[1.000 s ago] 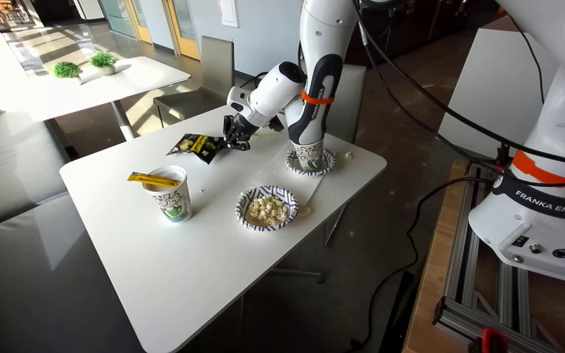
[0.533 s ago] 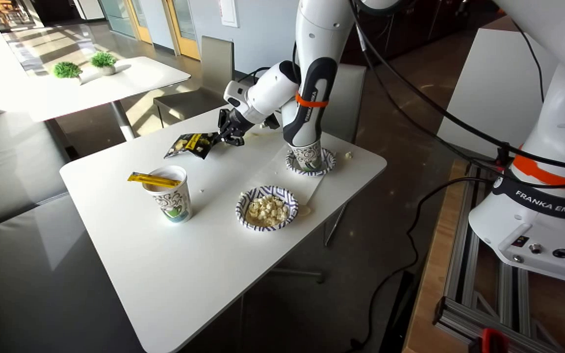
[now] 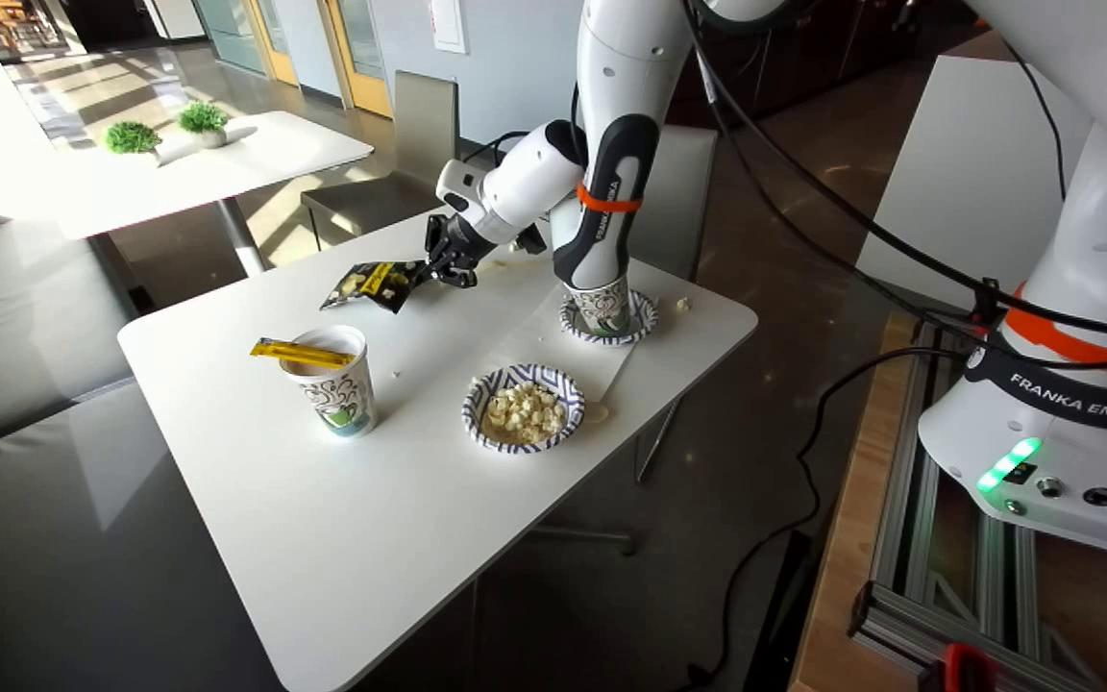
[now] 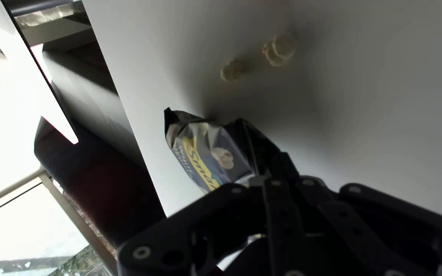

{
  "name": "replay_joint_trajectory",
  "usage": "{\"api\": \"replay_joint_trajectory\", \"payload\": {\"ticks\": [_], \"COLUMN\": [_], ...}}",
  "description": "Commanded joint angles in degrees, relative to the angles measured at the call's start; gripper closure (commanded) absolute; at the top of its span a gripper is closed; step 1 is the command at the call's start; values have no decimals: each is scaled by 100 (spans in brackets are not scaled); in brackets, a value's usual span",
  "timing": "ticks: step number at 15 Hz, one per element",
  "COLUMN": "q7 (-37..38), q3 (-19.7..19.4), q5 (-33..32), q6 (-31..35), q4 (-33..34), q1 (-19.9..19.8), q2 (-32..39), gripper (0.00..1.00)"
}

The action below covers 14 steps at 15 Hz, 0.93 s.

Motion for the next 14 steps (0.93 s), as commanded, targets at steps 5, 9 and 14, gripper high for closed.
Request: {"api": "replay_joint_trajectory", "payload": {"ticks": [5,9,14], "q7": [-187,-174,-388], "q3": [-122,-127,229], "q5": [204,203,89], "q6": [273,259,126], "q4": [39,29,-103], "q1": [143,149,-155], "q2": [279,270,93], "gripper": [44,15,30]}}
